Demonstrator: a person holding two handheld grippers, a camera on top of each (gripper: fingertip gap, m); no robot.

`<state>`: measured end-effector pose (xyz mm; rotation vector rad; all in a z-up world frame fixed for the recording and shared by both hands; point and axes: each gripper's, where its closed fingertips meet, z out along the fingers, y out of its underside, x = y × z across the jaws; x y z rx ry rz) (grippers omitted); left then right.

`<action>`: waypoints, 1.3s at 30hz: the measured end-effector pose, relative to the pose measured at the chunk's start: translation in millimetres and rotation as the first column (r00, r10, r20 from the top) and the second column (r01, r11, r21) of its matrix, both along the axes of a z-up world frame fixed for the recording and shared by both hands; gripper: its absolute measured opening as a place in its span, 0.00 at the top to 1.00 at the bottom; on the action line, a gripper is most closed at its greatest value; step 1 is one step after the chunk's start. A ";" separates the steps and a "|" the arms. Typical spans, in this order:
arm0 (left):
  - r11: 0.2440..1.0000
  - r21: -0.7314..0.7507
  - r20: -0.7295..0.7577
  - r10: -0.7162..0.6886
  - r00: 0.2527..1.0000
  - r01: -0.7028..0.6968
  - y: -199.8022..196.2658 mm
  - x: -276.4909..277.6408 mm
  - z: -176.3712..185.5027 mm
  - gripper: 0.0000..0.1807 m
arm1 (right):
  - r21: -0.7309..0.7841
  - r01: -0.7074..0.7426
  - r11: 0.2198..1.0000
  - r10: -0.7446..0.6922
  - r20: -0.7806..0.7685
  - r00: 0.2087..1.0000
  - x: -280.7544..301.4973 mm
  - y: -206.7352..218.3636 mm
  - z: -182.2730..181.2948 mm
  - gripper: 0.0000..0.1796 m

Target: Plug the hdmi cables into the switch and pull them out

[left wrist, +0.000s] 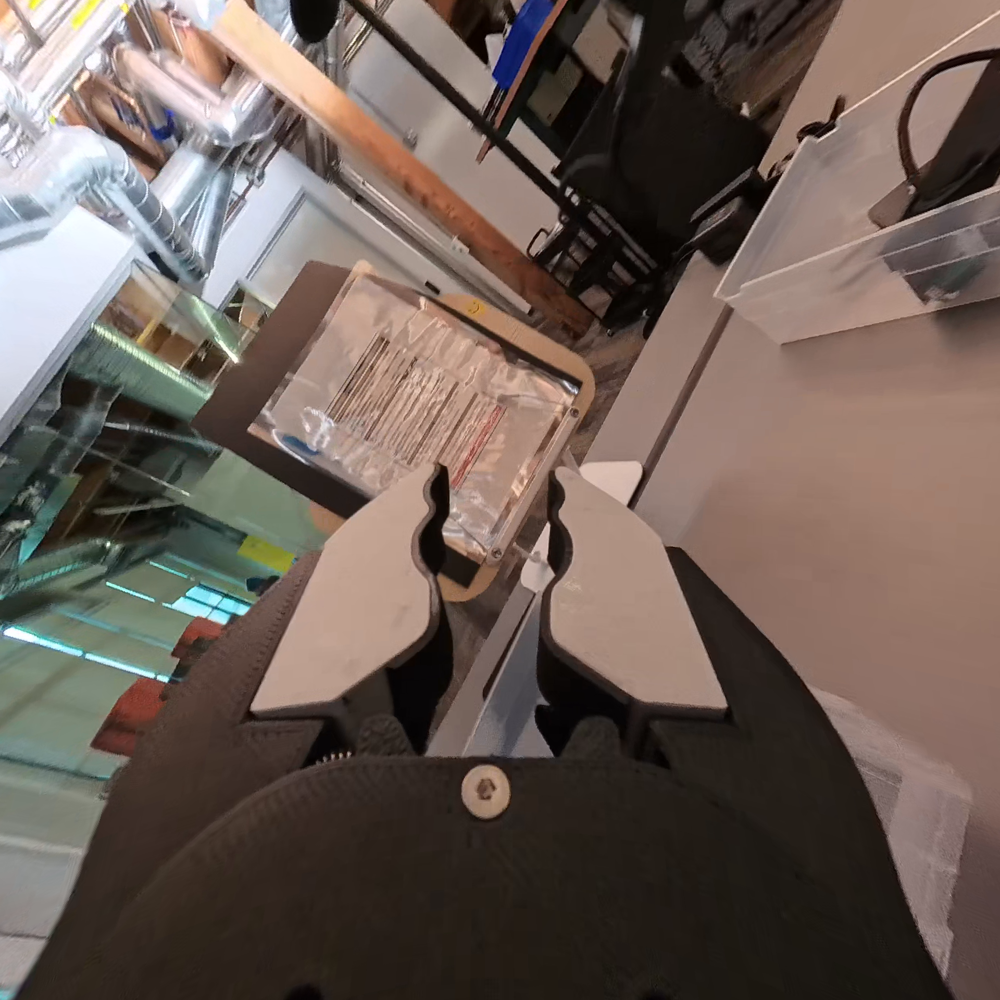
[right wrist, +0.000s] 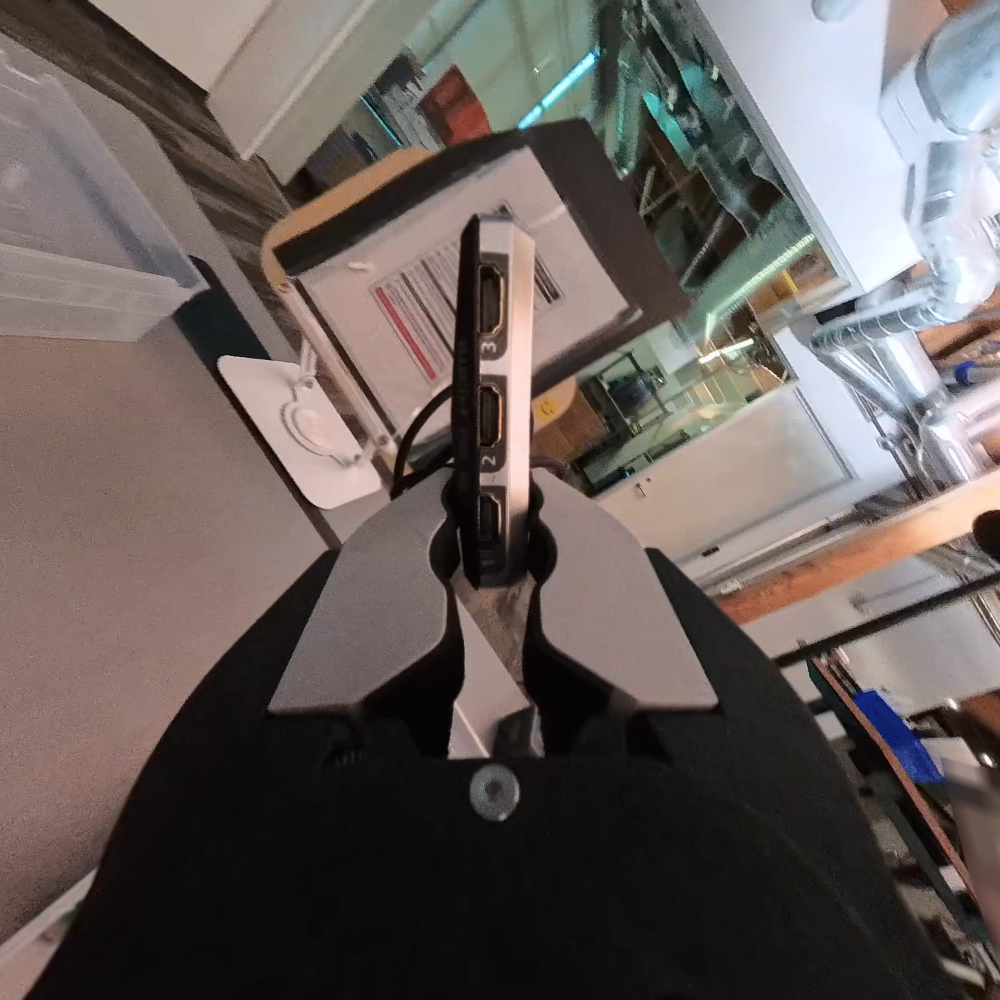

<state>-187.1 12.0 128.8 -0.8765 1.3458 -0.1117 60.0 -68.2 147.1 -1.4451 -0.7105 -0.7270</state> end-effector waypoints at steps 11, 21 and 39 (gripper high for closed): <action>0.999 -0.003 -0.086 0.036 0.996 -0.037 5.6 8.0 -16.7 0.82 | -0.257 0.335 0.906 -0.374 -0.120 0.920 122.4 -39.2 -45.9 0.88; 0.999 -0.026 -0.122 0.037 0.992 -0.041 7.6 11.2 -25.1 0.82 | -0.501 0.078 0.862 -0.399 -0.576 0.713 147.9 14.3 -143.5 0.88; 0.995 -0.037 -0.154 0.084 0.985 -0.091 17.1 5.2 -29.1 0.83 | -0.434 -0.097 0.896 -0.346 -0.818 0.458 137.5 34.0 -149.7 0.77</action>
